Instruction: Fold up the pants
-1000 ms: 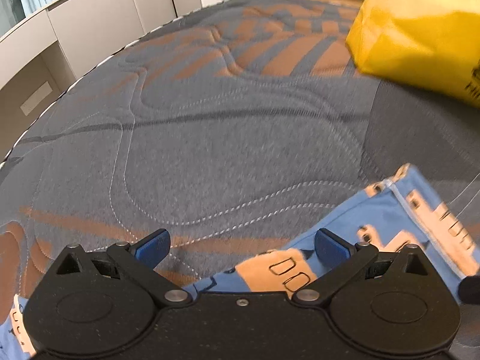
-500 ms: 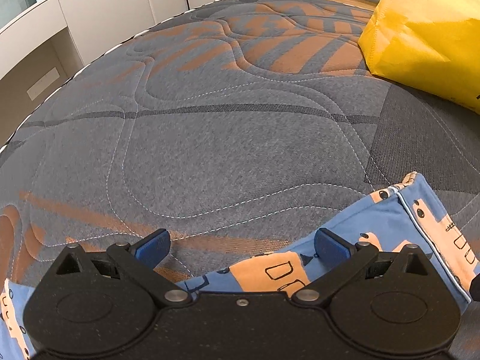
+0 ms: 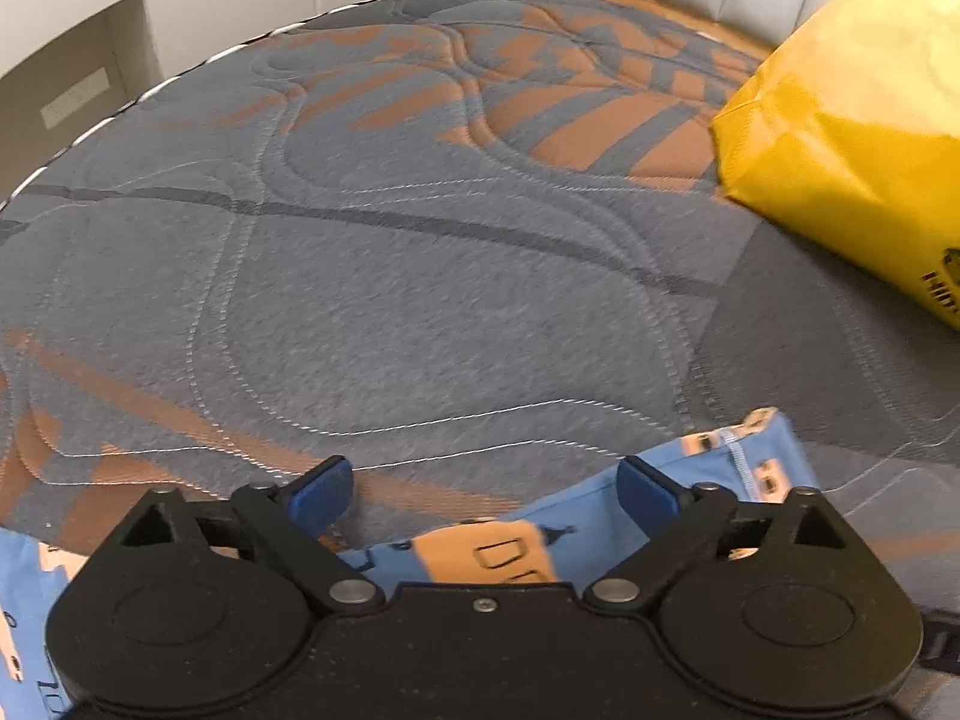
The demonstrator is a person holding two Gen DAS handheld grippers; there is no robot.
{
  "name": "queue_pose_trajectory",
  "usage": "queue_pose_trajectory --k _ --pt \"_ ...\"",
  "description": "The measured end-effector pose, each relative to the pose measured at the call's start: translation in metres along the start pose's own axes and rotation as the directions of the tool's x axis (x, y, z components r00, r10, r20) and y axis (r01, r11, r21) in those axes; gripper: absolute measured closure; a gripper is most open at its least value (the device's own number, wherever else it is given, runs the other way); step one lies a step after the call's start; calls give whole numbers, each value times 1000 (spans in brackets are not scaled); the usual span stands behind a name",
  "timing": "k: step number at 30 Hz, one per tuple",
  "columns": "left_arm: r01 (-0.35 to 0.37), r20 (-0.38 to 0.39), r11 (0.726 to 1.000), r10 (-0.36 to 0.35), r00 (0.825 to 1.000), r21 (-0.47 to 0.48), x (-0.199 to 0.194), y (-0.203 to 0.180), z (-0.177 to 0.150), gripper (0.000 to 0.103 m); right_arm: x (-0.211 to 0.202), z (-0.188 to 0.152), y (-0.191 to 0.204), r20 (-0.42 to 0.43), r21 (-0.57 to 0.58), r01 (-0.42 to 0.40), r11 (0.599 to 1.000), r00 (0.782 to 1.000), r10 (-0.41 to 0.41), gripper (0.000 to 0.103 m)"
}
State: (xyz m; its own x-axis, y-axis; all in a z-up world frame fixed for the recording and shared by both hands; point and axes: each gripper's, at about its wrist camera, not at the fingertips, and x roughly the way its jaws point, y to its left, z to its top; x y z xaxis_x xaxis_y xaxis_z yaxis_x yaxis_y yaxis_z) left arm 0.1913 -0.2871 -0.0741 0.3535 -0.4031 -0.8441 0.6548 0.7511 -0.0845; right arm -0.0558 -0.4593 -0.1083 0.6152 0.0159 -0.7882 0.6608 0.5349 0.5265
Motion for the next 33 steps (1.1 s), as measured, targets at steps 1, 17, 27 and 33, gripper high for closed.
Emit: queue_pose_trajectory --k 1,17,27,33 --pt "22 -6 1000 -22 1000 -6 -2 -1 1 13 1 0 1 0 -4 0 1000 1000 0 82" --pt "377 -138 891 -419 898 -253 -27 22 13 14 -24 -98 142 330 -781 282 557 944 -15 91" --pt "359 -166 893 -411 896 -272 -14 20 -3 13 -21 -54 113 239 -592 229 773 966 -103 78" --pt "336 -168 910 -381 909 -243 -3 11 -4 12 -11 -15 52 30 -230 57 972 998 -52 52"
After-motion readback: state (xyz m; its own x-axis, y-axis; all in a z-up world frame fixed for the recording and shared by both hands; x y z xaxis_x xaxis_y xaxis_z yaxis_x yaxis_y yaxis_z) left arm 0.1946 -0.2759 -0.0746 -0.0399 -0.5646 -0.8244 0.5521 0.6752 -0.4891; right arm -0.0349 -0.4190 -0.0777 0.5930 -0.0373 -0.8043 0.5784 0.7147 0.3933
